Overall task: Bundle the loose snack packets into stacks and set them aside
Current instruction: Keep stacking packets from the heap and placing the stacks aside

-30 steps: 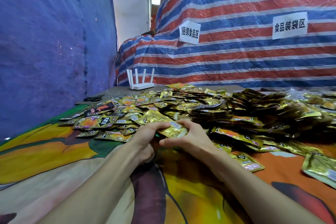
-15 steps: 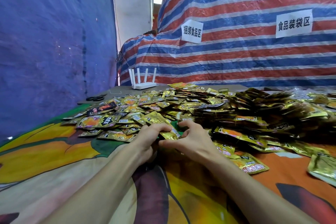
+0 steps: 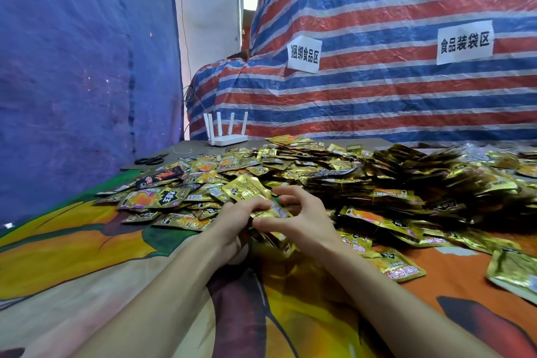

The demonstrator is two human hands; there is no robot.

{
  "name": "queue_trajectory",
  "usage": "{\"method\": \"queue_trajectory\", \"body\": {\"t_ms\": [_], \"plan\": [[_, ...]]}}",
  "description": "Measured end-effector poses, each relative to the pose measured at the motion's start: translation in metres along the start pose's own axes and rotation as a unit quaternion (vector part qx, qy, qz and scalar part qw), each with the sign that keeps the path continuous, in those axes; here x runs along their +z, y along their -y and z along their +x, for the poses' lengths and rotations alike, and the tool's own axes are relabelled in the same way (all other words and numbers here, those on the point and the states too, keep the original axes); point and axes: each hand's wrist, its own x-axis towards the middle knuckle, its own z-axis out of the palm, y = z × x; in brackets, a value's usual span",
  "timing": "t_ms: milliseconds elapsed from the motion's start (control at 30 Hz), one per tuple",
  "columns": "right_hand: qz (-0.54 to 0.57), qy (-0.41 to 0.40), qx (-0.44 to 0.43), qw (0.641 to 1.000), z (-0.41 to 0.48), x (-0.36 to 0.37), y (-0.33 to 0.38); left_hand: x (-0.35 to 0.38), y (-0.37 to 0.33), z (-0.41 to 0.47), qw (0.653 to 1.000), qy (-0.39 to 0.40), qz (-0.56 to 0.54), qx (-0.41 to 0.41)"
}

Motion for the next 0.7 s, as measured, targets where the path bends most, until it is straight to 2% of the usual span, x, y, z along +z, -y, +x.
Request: {"method": "queue_trajectory", "body": {"t_ms": [133,200,467,533,600,700], "plan": [[-0.107,0.07,-0.029,0.991,-0.003,0.003,0.001,-0.002,0.002,0.002,0.999,0.005,-0.049,-0.001],[-0.131,0.078,-0.045,0.987,-0.004,0.003,0.0,0.001,0.004,0.0,0.998,0.023,-0.064,-0.003],[-0.17,-0.02,-0.044,0.984,0.005,-0.02,0.016,0.007,0.004,-0.004,0.984,0.14,-0.097,0.05],[-0.189,-0.047,-0.03,0.98,0.015,-0.037,0.029,0.008,0.004,-0.003,0.983,0.135,-0.109,0.055],[-0.223,-0.079,-0.016,0.972,0.029,-0.057,0.042,0.006,0.006,-0.001,0.99,0.111,-0.078,0.038],[-0.375,-0.13,0.028,0.917,0.061,-0.089,0.049,0.002,0.01,0.003,0.997,0.07,-0.018,0.036]]}}
